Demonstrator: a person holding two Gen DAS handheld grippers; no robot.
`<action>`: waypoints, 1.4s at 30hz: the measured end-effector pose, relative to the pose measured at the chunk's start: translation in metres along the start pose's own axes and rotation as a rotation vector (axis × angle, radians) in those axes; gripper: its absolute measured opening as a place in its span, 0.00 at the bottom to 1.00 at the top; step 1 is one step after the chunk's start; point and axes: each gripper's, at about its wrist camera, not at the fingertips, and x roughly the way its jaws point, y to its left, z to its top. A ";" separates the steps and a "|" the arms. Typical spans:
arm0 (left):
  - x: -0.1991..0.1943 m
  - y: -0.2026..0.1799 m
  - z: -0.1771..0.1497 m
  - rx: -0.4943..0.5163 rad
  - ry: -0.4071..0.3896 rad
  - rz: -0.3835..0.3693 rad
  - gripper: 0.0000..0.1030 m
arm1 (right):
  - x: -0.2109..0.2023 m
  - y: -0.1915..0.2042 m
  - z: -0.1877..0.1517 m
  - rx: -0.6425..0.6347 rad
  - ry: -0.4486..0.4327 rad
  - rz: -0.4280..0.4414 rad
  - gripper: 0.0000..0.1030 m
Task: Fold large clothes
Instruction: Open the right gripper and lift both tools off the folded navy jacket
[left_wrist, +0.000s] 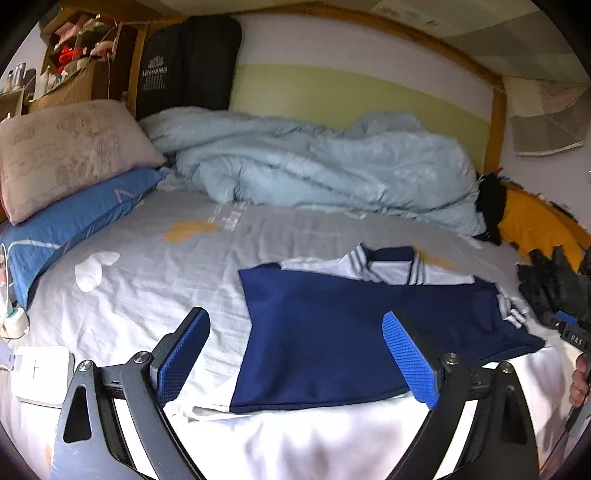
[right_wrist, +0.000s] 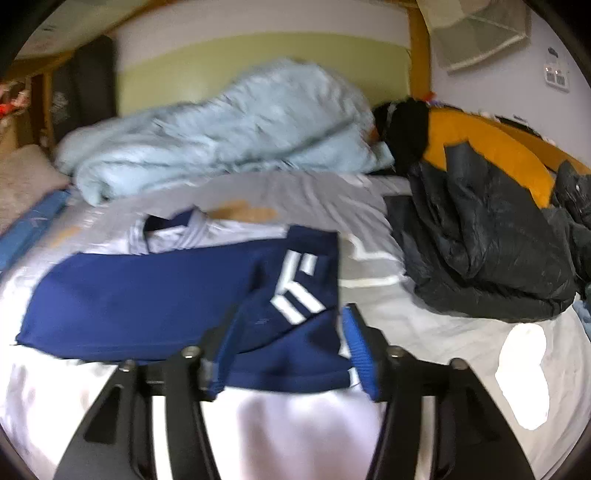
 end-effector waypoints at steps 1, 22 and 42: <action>-0.007 -0.002 0.001 0.002 -0.018 -0.012 0.91 | -0.008 0.003 -0.001 -0.004 -0.013 0.020 0.62; -0.056 -0.040 -0.026 0.096 -0.095 -0.093 0.99 | -0.093 0.033 -0.044 -0.105 -0.200 0.088 0.92; -0.064 -0.069 -0.086 0.095 0.020 -0.148 1.00 | -0.098 0.044 -0.086 -0.139 -0.085 0.138 0.96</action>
